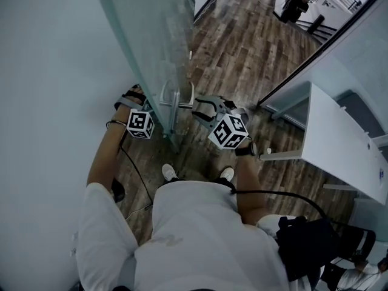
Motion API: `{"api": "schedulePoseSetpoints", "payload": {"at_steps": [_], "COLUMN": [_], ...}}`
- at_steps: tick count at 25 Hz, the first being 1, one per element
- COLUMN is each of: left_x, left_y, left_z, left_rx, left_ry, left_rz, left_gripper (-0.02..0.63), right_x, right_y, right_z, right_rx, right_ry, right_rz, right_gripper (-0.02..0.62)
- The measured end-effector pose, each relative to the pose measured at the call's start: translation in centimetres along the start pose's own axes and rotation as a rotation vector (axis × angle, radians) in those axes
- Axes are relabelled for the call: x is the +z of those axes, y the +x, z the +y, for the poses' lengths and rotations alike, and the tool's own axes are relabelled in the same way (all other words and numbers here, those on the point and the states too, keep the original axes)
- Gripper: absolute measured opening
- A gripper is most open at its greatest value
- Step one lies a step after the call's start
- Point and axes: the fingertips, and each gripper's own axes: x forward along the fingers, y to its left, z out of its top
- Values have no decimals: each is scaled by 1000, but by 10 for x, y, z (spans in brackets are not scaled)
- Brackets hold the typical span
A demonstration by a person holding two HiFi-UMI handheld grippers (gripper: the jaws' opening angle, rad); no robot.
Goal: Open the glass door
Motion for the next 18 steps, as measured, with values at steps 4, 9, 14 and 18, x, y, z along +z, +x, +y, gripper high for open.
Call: {"api": "schedulePoseSetpoints", "payload": {"at_steps": [4, 9, 14, 18], "left_x": [-25, -90, -140, -179], "left_y": [-14, -44, -83, -116], "left_z": [-3, -16, -31, -43], "left_rx": [18, 42, 125, 241], "left_ry": [-70, -254, -554, -830], "left_rz": [30, 102, 163, 179], "left_gripper": [187, 186, 186, 186], "right_x": [4, 17, 33, 49], "right_y": [26, 67, 103, 132], "right_z": [7, 14, 18, 22], "right_rx": [3, 39, 87, 128], "right_ry": [-112, -249, -384, -472], "right_rz": [58, 113, 137, 137], "right_gripper": [163, 163, 163, 163]}}
